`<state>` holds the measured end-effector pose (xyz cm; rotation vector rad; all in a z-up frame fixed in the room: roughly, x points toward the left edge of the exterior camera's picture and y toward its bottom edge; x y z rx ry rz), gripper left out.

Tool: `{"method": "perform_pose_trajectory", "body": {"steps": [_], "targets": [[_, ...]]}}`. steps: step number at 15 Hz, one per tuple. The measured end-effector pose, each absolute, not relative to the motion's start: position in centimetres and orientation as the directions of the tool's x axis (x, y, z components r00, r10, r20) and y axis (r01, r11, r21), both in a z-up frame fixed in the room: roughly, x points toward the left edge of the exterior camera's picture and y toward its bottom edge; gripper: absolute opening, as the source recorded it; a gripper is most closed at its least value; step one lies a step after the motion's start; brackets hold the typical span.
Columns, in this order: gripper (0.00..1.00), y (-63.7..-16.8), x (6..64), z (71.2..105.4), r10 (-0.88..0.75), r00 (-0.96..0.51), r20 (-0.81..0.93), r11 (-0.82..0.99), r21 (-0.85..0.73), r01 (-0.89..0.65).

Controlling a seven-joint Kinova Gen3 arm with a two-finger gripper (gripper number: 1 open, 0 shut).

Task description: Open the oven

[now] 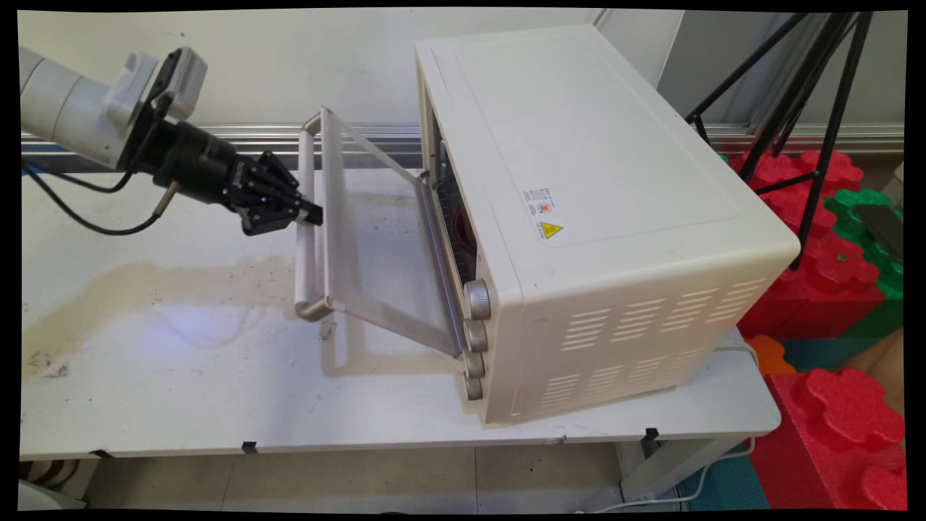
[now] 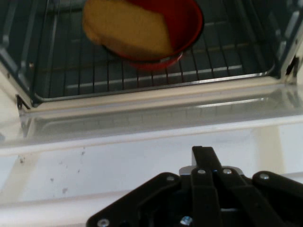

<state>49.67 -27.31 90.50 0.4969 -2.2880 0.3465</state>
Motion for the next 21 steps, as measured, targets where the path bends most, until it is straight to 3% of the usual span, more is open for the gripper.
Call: {"method": "perform_pose_trajectory", "body": {"steps": [21], "targets": [[0.0, -25.6, 55.0, 83.2, -0.211, -0.721, 0.66, 0.891, -0.174, -0.42]]}}
